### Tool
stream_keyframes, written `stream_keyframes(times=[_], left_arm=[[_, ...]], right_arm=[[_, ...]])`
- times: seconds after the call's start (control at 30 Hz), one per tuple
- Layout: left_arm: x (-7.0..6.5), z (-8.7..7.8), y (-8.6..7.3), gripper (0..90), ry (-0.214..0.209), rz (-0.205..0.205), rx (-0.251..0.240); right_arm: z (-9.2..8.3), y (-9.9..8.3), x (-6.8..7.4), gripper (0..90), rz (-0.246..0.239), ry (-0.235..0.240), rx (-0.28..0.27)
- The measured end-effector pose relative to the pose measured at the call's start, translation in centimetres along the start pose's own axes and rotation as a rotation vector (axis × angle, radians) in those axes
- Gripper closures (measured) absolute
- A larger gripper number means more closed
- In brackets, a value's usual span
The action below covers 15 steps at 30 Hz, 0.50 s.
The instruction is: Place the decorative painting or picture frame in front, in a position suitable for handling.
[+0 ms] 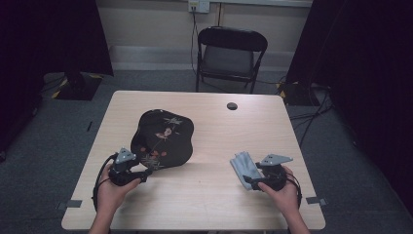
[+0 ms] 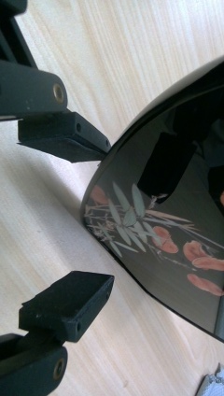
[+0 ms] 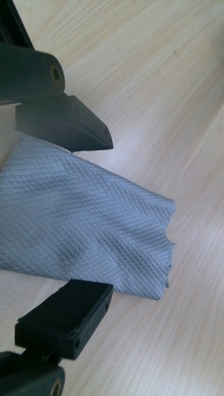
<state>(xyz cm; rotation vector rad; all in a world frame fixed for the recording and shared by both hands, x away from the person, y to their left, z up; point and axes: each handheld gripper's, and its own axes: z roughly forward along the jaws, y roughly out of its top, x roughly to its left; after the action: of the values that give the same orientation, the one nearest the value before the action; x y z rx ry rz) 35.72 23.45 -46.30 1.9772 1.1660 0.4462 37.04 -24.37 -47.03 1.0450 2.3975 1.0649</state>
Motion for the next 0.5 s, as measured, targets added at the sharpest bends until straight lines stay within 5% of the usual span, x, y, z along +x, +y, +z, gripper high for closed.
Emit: stream_keyframes(times=[0.17, 0.5], left_arm=[[0.3, 0.3, 0.0, 34.0, -0.008, 0.002, -0.009], [-1.7, -0.2, -0.4, 35.9, -0.039, 0.018, 0.002]], right_arm=[[0.0, 0.0, 0.1, 25.1, 0.000, -0.001, 0.003], [-0.1, 0.1, 0.1, 25.1, 0.000, -0.001, -0.003]])
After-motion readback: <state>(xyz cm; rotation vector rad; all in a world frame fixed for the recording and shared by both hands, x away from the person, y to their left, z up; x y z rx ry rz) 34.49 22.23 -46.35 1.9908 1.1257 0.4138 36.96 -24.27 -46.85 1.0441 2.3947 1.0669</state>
